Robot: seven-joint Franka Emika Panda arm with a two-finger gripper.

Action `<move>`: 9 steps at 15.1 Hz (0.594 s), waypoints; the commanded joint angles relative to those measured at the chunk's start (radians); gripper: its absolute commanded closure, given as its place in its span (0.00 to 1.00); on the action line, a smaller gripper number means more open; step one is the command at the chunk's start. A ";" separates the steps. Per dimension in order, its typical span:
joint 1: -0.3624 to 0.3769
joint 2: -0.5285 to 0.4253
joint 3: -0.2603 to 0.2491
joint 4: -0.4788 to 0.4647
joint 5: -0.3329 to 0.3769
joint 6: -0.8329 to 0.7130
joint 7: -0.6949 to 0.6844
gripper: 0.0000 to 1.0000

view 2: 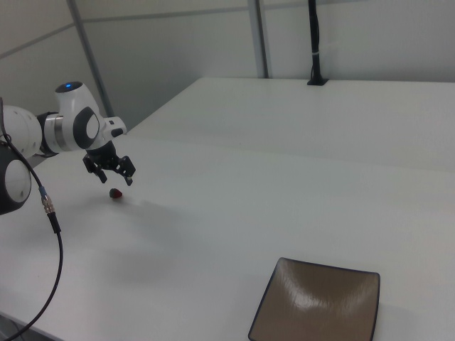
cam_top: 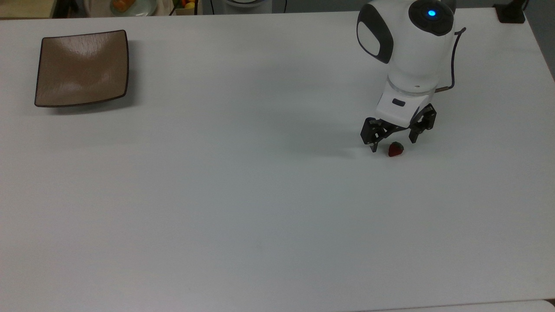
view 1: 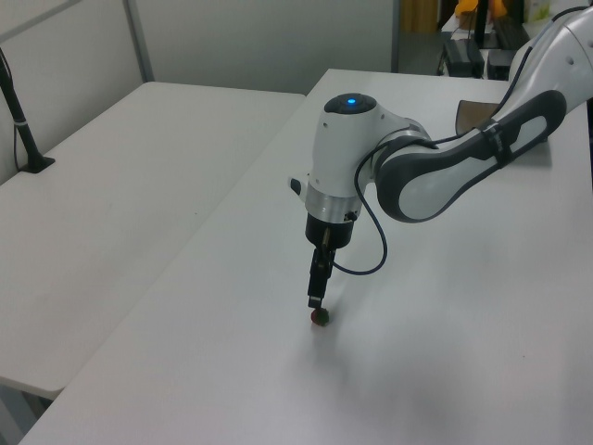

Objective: Strawberries on a ceramic plate
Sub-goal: 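Lower the gripper around the strawberry and close on it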

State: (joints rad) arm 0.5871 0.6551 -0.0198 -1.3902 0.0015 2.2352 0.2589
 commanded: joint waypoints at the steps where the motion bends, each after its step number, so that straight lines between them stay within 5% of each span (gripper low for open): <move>1: 0.013 -0.005 0.000 -0.020 -0.028 0.017 -0.004 0.14; 9: 0.013 -0.003 0.015 -0.047 -0.051 0.018 -0.009 0.18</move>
State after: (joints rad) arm 0.5956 0.6635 -0.0098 -1.4048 -0.0302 2.2352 0.2572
